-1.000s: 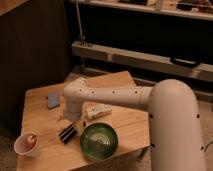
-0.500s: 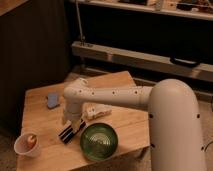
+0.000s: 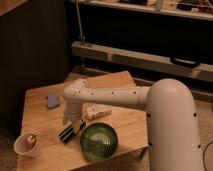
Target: Place the eraser on the white sponge
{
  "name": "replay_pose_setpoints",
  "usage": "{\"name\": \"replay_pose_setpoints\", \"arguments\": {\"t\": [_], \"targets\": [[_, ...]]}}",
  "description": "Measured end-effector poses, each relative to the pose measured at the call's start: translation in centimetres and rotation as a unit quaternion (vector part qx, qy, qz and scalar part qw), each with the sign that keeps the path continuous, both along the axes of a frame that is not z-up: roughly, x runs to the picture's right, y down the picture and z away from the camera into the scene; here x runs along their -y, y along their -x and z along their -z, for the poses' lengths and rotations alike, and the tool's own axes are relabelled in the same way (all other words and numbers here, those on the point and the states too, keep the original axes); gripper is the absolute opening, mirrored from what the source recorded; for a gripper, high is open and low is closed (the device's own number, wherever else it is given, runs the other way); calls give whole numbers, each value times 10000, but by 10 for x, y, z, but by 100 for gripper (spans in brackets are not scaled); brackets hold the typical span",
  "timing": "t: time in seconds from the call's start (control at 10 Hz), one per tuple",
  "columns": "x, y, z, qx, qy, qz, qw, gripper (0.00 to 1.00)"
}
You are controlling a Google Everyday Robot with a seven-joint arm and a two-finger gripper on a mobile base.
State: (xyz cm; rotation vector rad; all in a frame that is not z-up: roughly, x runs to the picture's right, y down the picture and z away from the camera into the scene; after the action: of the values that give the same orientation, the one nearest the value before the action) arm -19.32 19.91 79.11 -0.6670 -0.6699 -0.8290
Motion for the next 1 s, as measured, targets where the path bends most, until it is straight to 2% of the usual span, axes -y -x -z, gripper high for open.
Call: {"name": "replay_pose_setpoints", "arguments": {"t": [0.7,0.9,1.0], "targets": [[-10,-6,-16,-124,66,45,9999,74],[-12,-5,-20,-193,68,117,9997,62],[-13,2,-21,-208,45,164,9996,50]]}}
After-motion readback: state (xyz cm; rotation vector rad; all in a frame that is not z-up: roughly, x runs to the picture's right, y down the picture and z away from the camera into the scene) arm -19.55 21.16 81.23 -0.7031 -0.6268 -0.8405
